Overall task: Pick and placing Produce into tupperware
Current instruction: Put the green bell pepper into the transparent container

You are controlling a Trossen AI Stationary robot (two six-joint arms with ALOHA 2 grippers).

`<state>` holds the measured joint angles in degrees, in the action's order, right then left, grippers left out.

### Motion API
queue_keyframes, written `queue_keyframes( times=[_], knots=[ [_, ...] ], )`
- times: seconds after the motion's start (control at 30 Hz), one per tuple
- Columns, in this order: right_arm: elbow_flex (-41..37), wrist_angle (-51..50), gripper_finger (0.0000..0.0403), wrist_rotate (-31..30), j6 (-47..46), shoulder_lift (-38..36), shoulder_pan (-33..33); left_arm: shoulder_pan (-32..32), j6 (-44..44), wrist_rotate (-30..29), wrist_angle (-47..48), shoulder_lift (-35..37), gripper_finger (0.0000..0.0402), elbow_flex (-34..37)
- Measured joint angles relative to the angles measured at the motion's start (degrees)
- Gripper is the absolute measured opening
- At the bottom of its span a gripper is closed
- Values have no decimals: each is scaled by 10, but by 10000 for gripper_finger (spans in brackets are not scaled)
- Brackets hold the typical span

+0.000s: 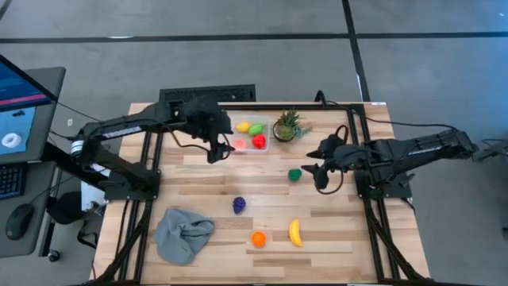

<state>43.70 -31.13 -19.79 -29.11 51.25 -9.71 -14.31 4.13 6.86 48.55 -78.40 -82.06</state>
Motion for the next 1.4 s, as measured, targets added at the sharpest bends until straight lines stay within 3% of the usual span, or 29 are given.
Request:
queue_keyframes(
  times=[0.4, 0.63, 0.77, 0.97, 1.17, 1.4],
  knots=[
    [0, -74, 281, -7, 33, 46, -2, 59, -63, -67, -65, 134, 278, 143],
    [0, -133, 281, -12, 161, 87, 1, 86, -119, -134, -107, 227, 278, 232],
    [0, -114, 282, 11, 247, 127, 9, 91, -154, -160, -116, 264, 278, 266],
    [0, -65, 293, 56, 343, 205, 25, 100, -185, -182, -121, 283, 278, 280],
    [0, -46, 297, 80, 352, 274, 50, 118, -203, -192, -118, 283, 278, 280],
    [0, -16, 298, 81, 369, 299, 73, 133, -216, -212, -115, 283, 278, 280]
  ],
)
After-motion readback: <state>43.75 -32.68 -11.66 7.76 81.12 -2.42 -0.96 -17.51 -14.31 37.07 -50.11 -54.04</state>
